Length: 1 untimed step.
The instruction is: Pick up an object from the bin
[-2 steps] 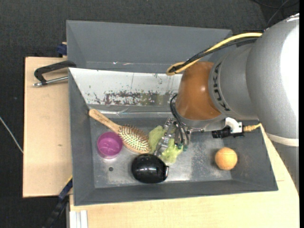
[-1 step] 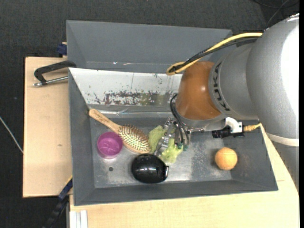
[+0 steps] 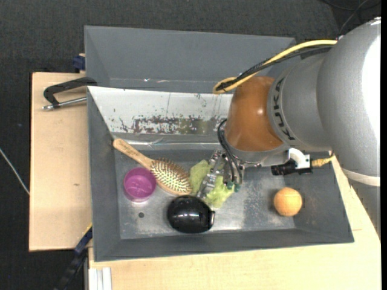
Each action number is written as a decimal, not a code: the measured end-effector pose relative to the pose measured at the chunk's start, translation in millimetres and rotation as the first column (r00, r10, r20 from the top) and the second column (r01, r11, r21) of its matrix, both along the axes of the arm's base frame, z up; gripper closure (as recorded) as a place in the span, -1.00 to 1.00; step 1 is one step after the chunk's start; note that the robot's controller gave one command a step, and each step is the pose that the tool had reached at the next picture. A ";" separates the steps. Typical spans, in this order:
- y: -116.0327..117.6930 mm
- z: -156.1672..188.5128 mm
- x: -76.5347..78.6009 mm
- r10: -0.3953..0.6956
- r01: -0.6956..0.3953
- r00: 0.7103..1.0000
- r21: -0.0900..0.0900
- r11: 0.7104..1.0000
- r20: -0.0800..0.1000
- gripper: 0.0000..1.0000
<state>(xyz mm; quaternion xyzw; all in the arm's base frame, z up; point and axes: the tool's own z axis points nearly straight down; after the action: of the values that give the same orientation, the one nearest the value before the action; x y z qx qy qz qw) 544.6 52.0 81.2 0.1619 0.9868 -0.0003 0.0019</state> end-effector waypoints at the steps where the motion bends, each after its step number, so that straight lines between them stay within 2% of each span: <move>1: 0.7 18.0 -1.1 0.000 0.000 1.000 0.001 1.000 -0.003 1.00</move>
Offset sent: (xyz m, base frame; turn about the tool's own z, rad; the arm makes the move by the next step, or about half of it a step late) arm -0.0001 0.0000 0.0491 0.0000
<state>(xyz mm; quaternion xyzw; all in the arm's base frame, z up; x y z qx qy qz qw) 543.4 52.6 99.1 0.1617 0.9868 0.0001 0.0004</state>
